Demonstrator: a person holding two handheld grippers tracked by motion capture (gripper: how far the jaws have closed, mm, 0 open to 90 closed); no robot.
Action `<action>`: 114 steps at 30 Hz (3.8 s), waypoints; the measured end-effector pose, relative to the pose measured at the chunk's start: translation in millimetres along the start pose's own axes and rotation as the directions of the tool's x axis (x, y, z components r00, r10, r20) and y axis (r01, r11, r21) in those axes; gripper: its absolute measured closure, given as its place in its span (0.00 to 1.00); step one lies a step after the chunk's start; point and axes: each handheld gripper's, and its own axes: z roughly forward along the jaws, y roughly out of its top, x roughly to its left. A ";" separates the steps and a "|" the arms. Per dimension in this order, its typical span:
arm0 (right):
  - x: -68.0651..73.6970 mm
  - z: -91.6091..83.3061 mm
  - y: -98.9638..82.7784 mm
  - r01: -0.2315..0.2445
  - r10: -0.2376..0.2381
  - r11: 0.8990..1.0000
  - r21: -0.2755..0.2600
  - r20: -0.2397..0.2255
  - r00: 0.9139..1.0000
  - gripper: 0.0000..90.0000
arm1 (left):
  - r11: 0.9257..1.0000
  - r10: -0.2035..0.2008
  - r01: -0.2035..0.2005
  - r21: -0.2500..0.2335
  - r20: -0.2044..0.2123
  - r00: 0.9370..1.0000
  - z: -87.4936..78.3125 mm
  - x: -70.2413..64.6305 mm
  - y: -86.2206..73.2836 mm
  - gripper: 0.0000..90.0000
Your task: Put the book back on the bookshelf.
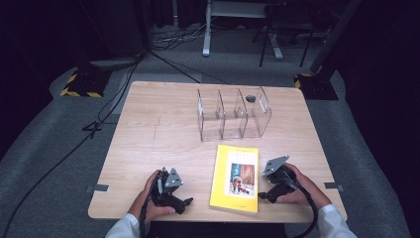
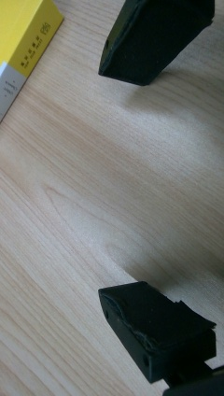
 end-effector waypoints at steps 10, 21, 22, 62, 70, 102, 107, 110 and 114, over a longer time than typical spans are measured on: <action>6.4 1.2 4.8 0.067 -0.067 0.997 0.022 -0.035 0.997 0.16 | 1.000 0.005 -0.005 -0.001 0.005 1.000 2.3 -2.4 2.5 0.00; 17.1 4.0 -2.2 0.071 -0.076 0.992 -0.101 -0.044 0.996 0.21 | 1.000 0.017 -0.017 0.000 0.014 1.000 2.2 -2.9 2.6 0.00; 17.7 3.8 -2.7 0.069 -0.074 0.991 -0.113 -0.041 0.996 0.21 | 1.000 0.018 -0.018 0.001 0.014 1.000 2.2 -2.9 2.6 0.00; 31.4 -11.6 4.6 0.032 -0.043 0.961 -0.276 -0.032 0.999 0.28 | 0.986 0.146 -0.134 -0.098 0.134 0.980 6.3 -67.1 37.8 0.18; 33.4 -19.5 15.3 0.004 -0.016 0.941 -0.339 -0.034 0.999 0.28 | 0.976 0.187 -0.169 -0.134 0.137 0.973 21.0 -96.0 57.0 0.19; 30.4 -28.8 9.3 -0.033 0.015 0.925 -0.378 -0.052 0.999 0.26 | 0.954 0.233 -0.230 -0.191 -0.005 0.972 16.5 -106.3 74.7 0.86; 28.6 -43.2 5.3 -0.018 0.008 0.905 -0.425 -0.025 1.000 0.26 | 0.951 0.263 -0.259 -0.166 0.001 0.965 8.5 -96.9 70.7 0.90; 32.2 -52.1 8.0 0.022 -0.017 0.883 -0.468 0.015 1.000 0.26 | 0.952 0.266 -0.261 -0.160 0.013 0.964 3.5 -89.0 66.0 0.90; 40.4 -54.9 19.5 0.107 -0.091 0.861 -0.497 0.057 0.994 0.26 | 0.953 0.272 -0.263 -0.150 0.046 0.961 -1.4 -78.5 60.9 0.90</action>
